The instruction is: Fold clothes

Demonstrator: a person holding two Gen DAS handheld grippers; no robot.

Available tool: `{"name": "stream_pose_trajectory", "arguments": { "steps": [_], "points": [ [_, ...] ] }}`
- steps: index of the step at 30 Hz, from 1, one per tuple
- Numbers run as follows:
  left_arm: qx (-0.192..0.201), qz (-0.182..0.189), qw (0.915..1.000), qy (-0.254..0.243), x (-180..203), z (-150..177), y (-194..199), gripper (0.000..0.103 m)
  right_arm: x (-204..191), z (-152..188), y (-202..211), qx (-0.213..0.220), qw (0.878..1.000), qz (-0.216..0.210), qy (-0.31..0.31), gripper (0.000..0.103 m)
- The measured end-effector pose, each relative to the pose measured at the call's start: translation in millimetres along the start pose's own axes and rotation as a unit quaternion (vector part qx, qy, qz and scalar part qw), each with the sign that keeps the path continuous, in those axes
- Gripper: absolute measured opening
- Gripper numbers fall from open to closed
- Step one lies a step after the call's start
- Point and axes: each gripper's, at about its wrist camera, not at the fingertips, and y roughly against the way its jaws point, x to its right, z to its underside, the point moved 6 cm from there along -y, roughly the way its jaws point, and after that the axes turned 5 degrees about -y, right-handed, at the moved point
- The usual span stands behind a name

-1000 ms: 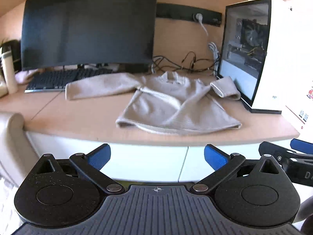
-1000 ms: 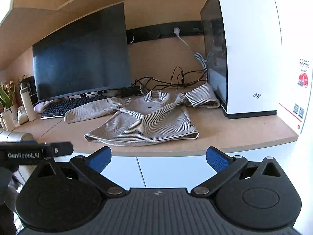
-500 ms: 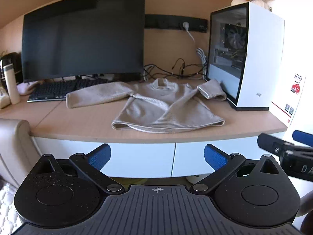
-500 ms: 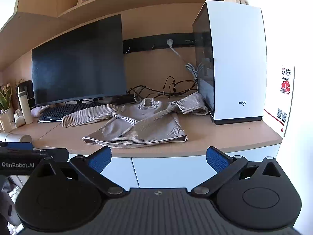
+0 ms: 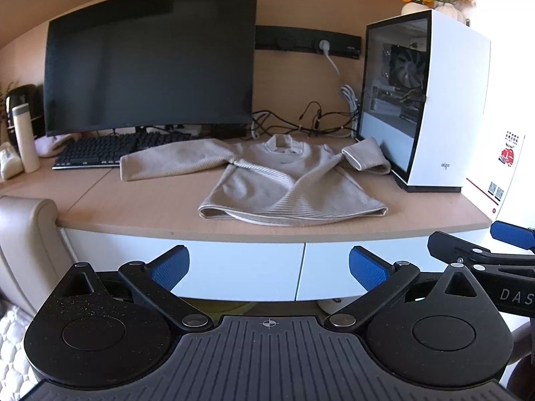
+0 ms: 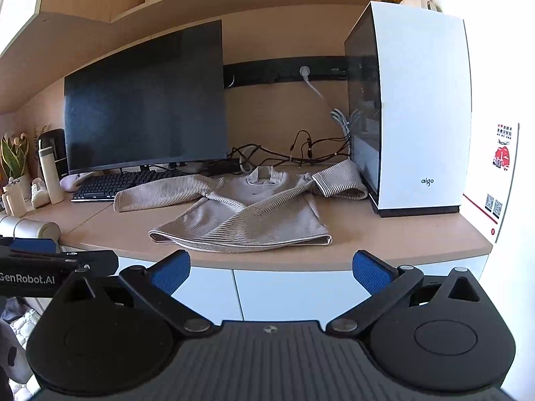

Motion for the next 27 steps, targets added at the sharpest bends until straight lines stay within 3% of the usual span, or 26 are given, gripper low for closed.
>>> {"name": "stream_pose_trajectory", "arguments": {
  "steps": [27],
  "points": [
    [-0.02,0.007,0.9997,0.007,-10.2,9.3,-6.0,0.103,-9.8,2.6,-7.6,-0.017,1.0,-0.004,0.009,0.103]
  ]
}}
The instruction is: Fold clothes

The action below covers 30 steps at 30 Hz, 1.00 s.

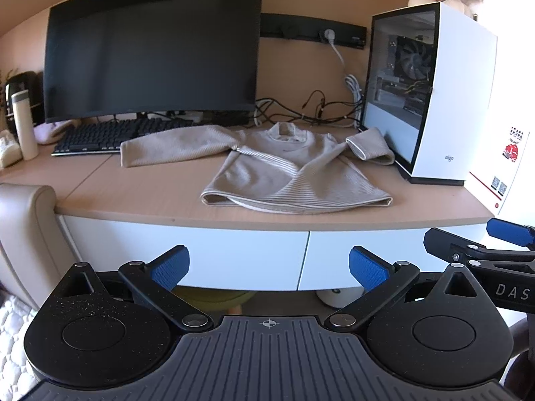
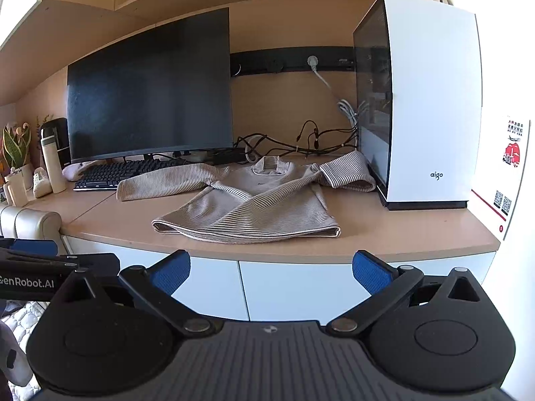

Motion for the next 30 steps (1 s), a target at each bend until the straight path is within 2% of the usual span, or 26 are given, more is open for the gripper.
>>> {"name": "stream_pose_trajectory", "arguments": {
  "steps": [30],
  "points": [
    [-0.012,0.003,0.9999,-0.004,3.2,-0.9,-8.5,0.103,3.5,2.0,-7.1,-0.008,1.0,0.002,-0.007,0.103]
  ]
}}
